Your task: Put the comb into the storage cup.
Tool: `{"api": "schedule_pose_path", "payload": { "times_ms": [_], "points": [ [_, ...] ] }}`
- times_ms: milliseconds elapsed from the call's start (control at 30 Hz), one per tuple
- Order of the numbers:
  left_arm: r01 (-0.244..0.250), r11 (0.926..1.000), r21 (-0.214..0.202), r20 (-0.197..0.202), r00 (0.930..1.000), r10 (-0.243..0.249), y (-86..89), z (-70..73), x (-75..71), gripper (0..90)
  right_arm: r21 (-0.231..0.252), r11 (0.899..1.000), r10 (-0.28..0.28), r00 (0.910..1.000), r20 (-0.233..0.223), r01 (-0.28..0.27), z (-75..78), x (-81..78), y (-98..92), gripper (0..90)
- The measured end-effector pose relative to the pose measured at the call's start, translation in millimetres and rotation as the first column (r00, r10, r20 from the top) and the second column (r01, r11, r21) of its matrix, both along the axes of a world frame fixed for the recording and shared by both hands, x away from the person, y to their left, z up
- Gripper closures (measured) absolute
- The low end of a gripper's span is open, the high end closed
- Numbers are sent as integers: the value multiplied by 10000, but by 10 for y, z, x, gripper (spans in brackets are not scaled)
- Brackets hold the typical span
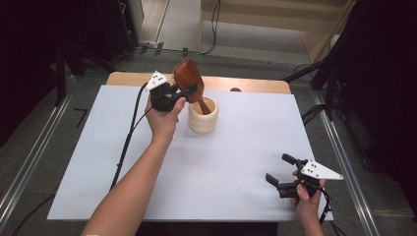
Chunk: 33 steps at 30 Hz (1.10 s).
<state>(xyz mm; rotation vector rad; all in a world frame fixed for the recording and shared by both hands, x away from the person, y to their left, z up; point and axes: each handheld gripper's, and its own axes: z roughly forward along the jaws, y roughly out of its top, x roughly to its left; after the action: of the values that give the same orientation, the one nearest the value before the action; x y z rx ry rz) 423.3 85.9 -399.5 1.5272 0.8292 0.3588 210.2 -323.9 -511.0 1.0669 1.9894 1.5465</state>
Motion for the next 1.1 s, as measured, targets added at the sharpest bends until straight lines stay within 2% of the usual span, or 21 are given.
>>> {"api": "schedule_pose_path", "payload": {
  "times_ms": [500, 733, 933, 1100],
  "points": [
    [-181, 9998, 53, -179, 9997, 182, 19, -155, -5, 597, -42, 10000, 27, 10000, -21, -27, -6, 9, 7, 0],
    [-278, 9995, -135, -337, 9991, 274, -15, -226, 6, 597, -34, 10000, 27, 10000, -10, -27, -8, 11, 6, 0],
    [-283, 9996, 50, -417, 9987, 285, -47, -276, 14, 597, -13, 10000, 37, 10000, -18, -37, -10, 10, 5, 0],
    [-402, 9992, 14, -515, 9979, 402, -66, -318, 18, 596, -33, 10000, 36, 10000, -26, -36, -10, 11, 6, 0]
  ]
}}
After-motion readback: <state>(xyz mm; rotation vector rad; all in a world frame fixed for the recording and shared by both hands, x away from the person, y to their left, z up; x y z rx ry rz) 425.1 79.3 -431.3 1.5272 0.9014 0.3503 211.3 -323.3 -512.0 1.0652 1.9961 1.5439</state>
